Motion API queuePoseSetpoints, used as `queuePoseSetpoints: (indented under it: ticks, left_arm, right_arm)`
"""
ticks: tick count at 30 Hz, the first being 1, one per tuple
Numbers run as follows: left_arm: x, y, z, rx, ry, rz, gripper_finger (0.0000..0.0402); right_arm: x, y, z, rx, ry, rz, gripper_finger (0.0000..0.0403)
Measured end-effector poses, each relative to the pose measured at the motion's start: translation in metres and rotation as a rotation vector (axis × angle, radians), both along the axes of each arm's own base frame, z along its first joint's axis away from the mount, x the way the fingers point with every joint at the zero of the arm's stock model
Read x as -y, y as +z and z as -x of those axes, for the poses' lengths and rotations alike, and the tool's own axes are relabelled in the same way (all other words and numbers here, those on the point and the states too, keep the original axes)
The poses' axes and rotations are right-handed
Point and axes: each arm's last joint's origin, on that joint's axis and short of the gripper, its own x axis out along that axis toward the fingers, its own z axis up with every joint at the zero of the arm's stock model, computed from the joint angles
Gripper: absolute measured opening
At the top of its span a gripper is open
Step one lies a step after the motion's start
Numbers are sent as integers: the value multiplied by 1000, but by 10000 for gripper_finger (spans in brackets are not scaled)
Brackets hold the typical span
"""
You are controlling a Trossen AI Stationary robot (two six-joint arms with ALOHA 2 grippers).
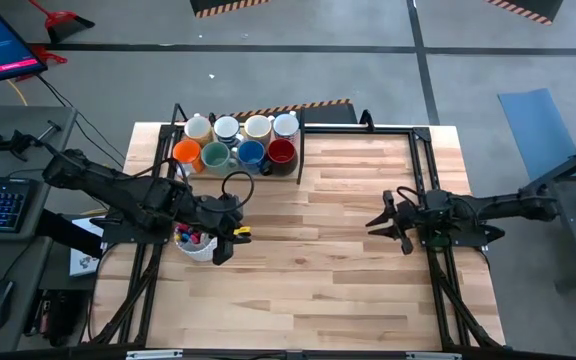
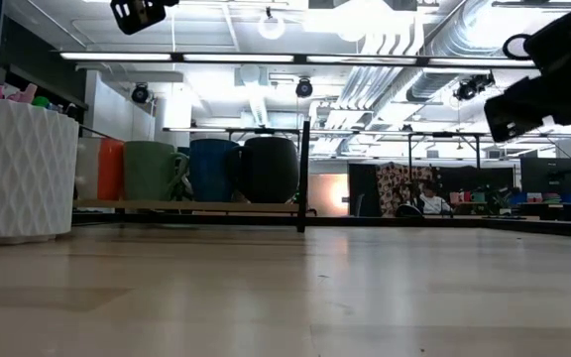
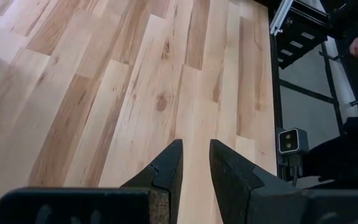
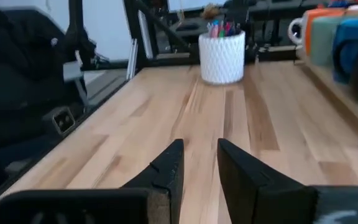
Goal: Place coffee mugs
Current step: Return to Home Position
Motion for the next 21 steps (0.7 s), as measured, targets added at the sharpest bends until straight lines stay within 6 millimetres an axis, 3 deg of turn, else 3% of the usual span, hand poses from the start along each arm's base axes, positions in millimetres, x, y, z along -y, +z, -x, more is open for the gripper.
queuePoseSetpoints:
  ticks: [10, 21]
  left_arm:
    - [0, 0, 0, -1, 0, 0, 69]
    - [0, 0, 0, 0, 0, 0, 69]
  right_arm:
    - [3, 14, 12, 186, -65, 45, 81]
    - [-2, 11, 11, 134, -61, -33, 81]
